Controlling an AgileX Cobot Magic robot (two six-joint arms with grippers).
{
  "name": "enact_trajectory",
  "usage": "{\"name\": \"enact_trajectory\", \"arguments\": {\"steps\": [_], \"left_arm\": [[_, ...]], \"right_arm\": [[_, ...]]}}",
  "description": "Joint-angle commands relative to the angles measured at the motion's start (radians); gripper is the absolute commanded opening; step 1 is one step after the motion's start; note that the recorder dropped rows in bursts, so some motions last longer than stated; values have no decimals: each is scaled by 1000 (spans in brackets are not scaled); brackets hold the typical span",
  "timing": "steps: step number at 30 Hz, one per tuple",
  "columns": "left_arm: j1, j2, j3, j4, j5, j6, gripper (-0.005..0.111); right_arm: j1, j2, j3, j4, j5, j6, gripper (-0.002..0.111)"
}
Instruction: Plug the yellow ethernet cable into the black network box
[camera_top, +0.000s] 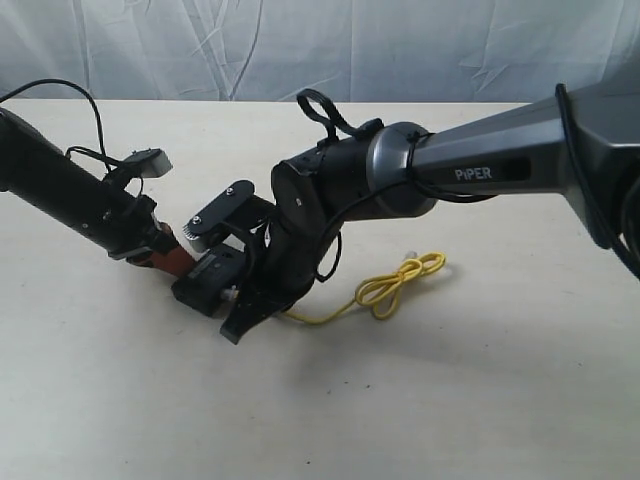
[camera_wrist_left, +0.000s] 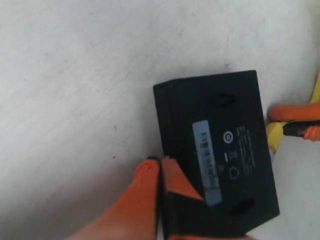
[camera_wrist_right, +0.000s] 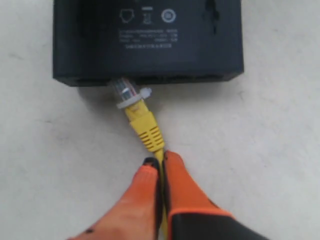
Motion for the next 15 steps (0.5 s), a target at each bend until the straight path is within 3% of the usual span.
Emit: {"name": "enact_trajectory", "arguments": {"steps": [1, 15], "left_arm": [[-2, 9, 3, 18, 28, -6, 0], [-2, 9, 3, 10, 32, -8, 0]], "right_arm": [[-2, -13, 0, -43, -12, 64, -1], [-2, -13, 0, -40, -33, 117, -1]]}}
